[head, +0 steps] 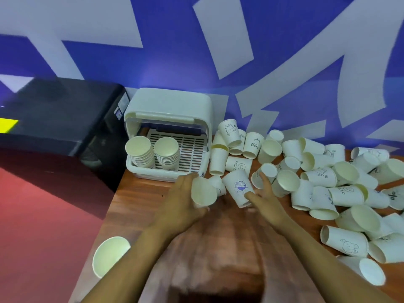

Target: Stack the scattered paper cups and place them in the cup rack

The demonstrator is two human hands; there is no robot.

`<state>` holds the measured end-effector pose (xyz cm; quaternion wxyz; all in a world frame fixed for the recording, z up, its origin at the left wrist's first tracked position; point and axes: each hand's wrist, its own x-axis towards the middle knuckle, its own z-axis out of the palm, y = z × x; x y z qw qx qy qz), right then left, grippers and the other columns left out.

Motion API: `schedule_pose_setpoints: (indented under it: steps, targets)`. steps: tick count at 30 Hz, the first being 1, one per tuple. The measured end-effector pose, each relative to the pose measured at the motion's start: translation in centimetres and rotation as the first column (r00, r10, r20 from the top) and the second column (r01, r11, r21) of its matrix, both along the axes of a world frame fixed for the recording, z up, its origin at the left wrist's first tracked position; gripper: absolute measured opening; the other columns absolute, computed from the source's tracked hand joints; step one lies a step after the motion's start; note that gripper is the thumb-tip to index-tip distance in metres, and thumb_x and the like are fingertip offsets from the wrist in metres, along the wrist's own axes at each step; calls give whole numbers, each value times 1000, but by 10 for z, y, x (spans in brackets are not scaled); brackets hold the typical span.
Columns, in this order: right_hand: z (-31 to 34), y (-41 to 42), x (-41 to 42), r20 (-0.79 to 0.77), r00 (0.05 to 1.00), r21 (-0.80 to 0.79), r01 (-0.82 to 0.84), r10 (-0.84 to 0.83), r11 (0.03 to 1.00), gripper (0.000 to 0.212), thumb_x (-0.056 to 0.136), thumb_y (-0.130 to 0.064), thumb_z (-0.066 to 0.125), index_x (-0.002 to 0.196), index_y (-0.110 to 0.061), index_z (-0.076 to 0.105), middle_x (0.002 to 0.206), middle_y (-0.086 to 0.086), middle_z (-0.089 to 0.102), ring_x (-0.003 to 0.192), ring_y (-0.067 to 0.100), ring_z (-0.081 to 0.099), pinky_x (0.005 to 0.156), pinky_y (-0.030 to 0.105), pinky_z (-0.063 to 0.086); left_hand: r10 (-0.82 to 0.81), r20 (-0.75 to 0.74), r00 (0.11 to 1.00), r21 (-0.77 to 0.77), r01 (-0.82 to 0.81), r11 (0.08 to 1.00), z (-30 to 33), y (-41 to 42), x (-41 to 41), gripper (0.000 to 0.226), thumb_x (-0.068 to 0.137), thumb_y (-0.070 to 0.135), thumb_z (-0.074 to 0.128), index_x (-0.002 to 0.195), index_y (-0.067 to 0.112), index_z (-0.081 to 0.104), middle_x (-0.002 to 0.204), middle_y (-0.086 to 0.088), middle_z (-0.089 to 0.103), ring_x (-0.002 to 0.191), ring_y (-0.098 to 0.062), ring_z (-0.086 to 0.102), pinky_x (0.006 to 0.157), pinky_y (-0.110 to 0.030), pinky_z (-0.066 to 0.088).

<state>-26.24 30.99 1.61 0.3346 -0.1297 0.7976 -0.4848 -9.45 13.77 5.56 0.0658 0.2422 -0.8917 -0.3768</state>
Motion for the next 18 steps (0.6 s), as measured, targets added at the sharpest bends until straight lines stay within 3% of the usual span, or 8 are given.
schedule_pose_setpoints:
  steps: [3, 6, 8, 11, 15, 18]
  targets:
    - [17, -22, 5, -34, 992, -40, -120, 119, 992, 94, 85, -13, 64, 146, -45, 1, 116, 0, 56, 98, 16, 63, 80, 43, 58, 119, -39, 992, -31, -120, 992, 23, -31, 3, 76, 72, 27, 75, 135, 22, 34, 124, 6, 39, 113, -9, 40, 90, -23, 35]
    - [30, -48, 12, -110, 972, -88, -219, 209, 972, 98, 76, -19, 69, 146, -44, 6, 136, -5, 45, 112, 12, 57, 88, 39, 55, 209, -36, 977, -54, -210, 976, 38, -63, 11, 78, 74, 28, 75, 139, 23, 32, 129, 5, 38, 118, -15, 41, 92, -26, 36]
    - [36, -66, 16, -135, 960, -83, -258, 245, 963, 91, 72, -23, 70, 142, -41, 15, 131, -1, 49, 110, 10, 56, 89, 33, 53, 251, -65, 966, -65, -255, 965, 47, -84, 15, 73, 68, 35, 78, 130, 27, 40, 121, 8, 44, 112, -16, 48, 90, -32, 44]
    - [45, -89, 21, -147, 943, -72, -312, 299, 947, 79, 77, -15, 72, 128, -42, 18, 111, -6, 52, 96, 4, 58, 77, 22, 53, 305, -77, 949, -101, -312, 945, 60, -109, 18, 63, 64, 36, 80, 116, 26, 47, 111, 5, 47, 101, -18, 52, 82, -37, 48]
    - [51, -121, 28, -286, 905, -5, -330, 315, 944, 74, 71, -22, 76, 115, -41, 20, 108, -3, 55, 88, 12, 63, 75, 30, 55, 379, -59, 923, -132, -384, 914, 64, -138, 21, 72, 68, 30, 77, 129, 24, 41, 128, -3, 40, 115, -27, 47, 91, -42, 45]
    - [53, -145, 33, -372, 874, 14, -333, 314, 943, 71, 71, -30, 77, 115, -35, 23, 107, -7, 52, 92, 13, 59, 75, 28, 51, 415, -52, 908, -124, -418, 900, 58, -153, 20, 72, 70, 33, 76, 131, 24, 39, 130, -3, 38, 115, -27, 46, 92, -45, 45]
